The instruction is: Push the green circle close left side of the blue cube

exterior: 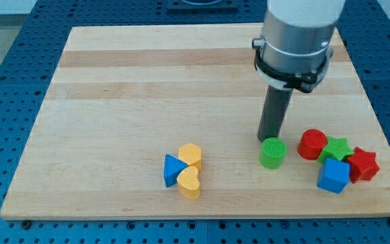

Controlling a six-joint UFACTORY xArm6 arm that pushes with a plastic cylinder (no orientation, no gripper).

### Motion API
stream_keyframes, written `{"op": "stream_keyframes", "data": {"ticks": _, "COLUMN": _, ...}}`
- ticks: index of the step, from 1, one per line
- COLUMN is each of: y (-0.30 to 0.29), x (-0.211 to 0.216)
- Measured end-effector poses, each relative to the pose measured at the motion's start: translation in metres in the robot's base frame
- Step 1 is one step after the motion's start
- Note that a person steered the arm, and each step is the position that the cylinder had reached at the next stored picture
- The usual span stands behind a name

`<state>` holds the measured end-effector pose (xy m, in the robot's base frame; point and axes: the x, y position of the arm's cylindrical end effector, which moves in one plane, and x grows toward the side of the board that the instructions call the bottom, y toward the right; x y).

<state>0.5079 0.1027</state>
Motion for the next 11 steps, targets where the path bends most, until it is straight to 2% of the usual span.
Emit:
{"op": "stream_keyframes", "data": {"ticks": 1, "y": 0.000, "x": 0.018}}
{"op": "stream_keyframes", "data": {"ticks": 3, "y": -0.027, "x": 0.018}}
{"op": "stream_keyframes", "data": {"ticks": 5, "y": -0.033, "x": 0.045}}
{"op": "stream_keyframes", "data": {"ticks": 11, "y": 0.022, "x": 0.045}}
